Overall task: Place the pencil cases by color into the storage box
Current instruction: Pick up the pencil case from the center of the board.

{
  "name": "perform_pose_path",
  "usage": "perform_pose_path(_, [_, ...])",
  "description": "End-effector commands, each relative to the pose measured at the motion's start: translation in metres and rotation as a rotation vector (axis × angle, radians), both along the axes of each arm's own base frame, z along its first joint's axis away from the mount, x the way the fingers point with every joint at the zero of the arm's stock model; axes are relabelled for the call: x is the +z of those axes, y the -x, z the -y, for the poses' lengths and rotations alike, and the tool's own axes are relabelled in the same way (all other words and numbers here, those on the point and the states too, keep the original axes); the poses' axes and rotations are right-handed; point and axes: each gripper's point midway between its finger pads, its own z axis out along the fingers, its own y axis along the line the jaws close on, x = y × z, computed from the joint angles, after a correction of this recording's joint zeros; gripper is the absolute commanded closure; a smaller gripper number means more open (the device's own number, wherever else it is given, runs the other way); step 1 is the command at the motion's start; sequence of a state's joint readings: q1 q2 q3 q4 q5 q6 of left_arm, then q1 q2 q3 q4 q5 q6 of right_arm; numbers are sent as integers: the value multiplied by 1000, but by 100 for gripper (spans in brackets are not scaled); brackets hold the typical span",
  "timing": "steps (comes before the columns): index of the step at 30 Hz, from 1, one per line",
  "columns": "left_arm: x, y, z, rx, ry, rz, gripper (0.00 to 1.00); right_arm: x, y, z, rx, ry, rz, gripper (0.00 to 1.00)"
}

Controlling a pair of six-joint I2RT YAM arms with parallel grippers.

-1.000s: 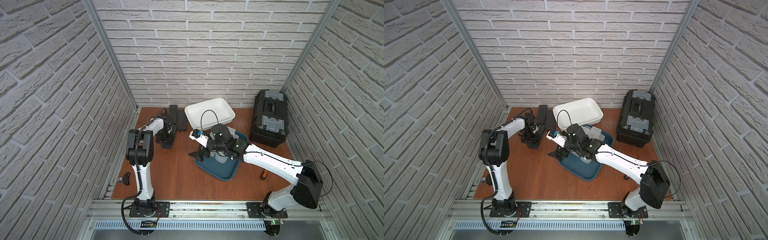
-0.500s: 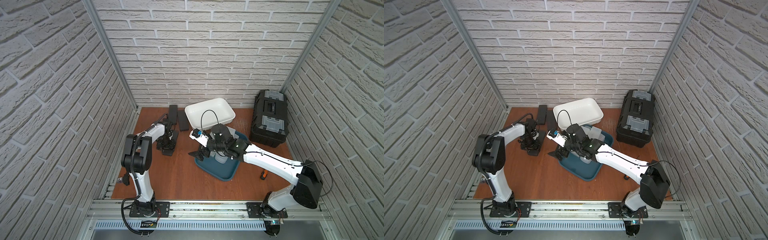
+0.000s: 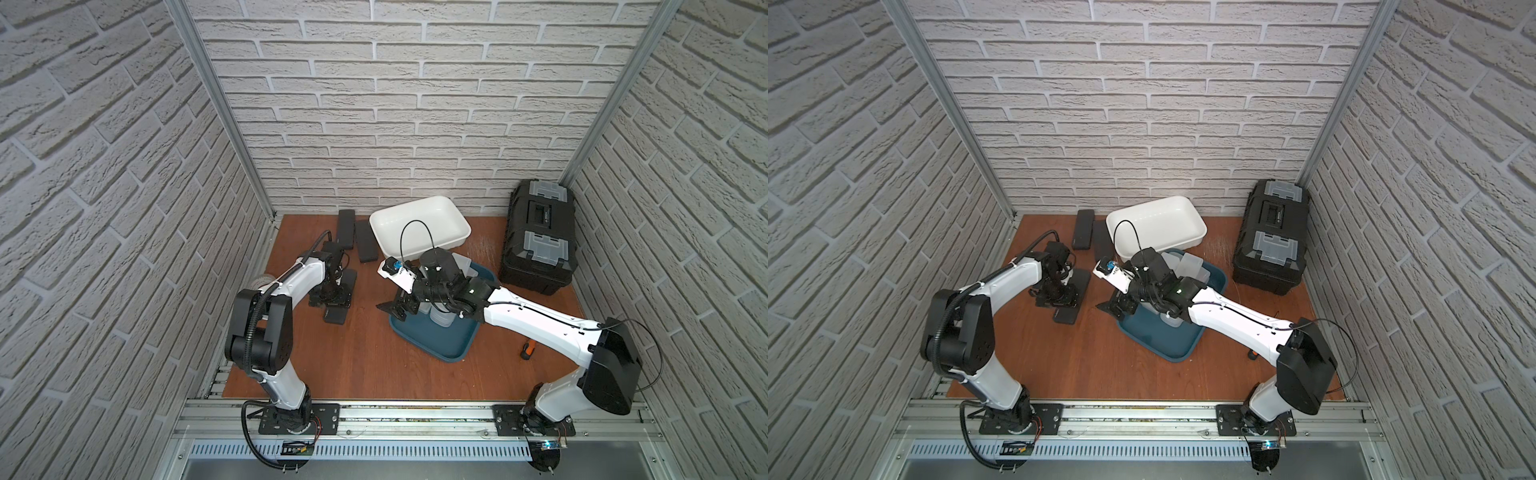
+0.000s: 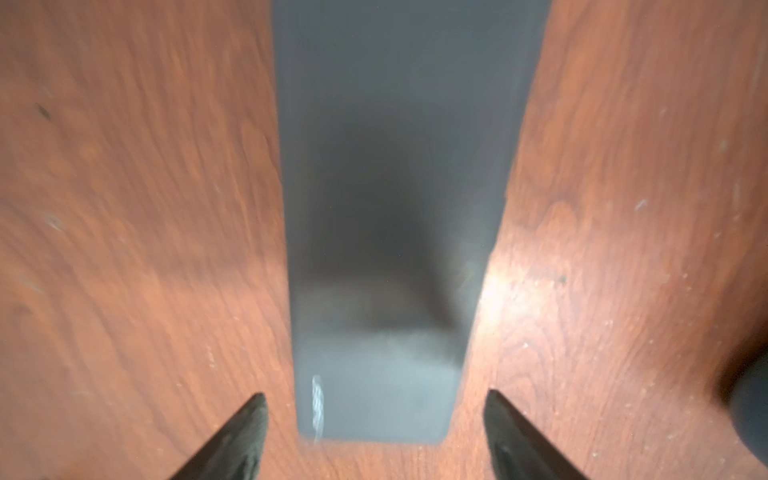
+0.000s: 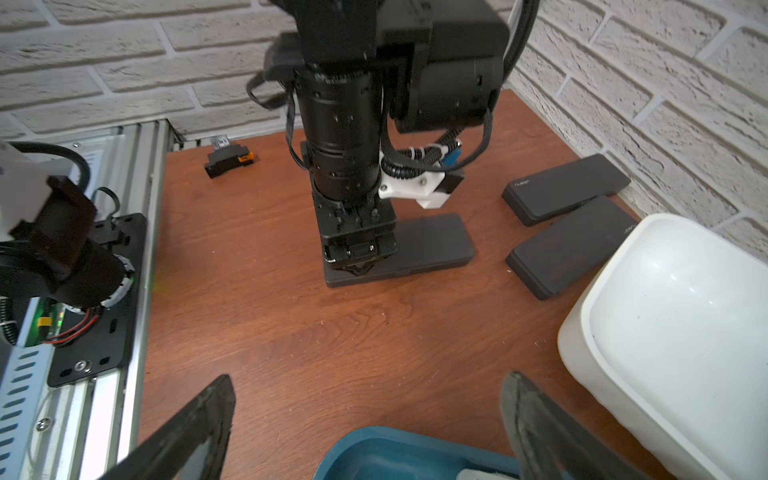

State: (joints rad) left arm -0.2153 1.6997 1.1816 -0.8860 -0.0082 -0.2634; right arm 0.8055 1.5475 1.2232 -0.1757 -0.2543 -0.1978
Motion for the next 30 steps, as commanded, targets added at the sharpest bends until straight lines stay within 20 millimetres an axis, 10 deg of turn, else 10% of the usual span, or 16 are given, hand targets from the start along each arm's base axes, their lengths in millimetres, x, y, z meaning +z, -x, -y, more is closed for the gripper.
perform_pose_path(1, [2, -18, -5, 1, -41, 19, 16, 3, -28, 3, -138, 16, -32, 0])
perform_pose_path(18, [6, -75, -5, -101, -44, 82, 9, -4, -31, -2, -130, -4, -96, 0])
perform_pose_path(30, [-18, -77, 9, -179, 16, 0, 6, -4, -28, -2, -114, -3, -84, 0])
